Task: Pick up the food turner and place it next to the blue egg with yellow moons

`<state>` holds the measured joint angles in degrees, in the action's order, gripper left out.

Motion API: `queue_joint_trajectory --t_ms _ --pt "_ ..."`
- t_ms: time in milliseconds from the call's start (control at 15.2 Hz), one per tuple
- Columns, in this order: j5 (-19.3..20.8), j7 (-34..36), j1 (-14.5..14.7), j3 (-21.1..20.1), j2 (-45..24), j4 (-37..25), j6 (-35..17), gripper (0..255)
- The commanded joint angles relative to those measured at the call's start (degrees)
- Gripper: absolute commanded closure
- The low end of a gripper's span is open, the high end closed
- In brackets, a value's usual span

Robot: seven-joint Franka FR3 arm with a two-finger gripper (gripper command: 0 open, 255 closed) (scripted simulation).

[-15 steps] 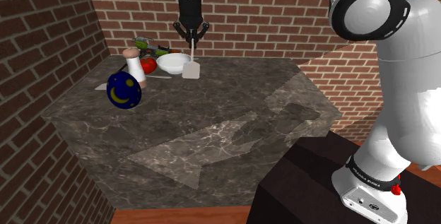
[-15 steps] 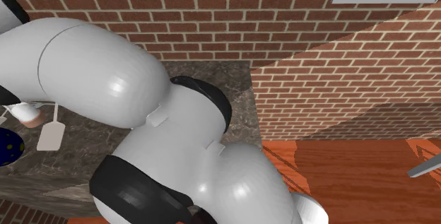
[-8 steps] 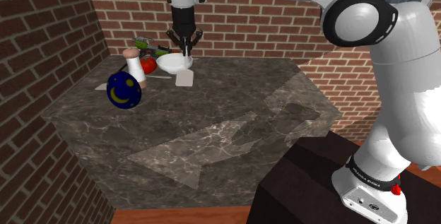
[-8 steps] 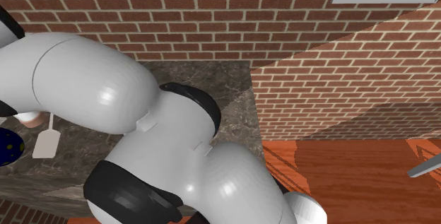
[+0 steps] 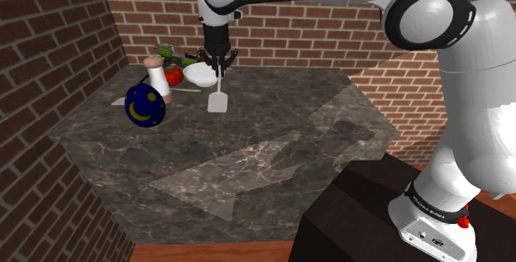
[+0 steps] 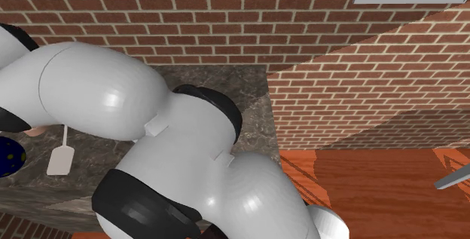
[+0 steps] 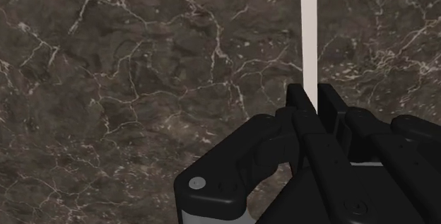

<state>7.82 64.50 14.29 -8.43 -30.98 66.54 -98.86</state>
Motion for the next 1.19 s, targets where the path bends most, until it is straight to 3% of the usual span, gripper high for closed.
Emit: queue_joint_trajectory --t_ms 0,1122 --pt "0.0 0.2 0.0 0.0 0.0 1.5 -1.6 255" --pt "0.6 1.3 -0.5 0.2 -1.2 12.8 -14.0 255"
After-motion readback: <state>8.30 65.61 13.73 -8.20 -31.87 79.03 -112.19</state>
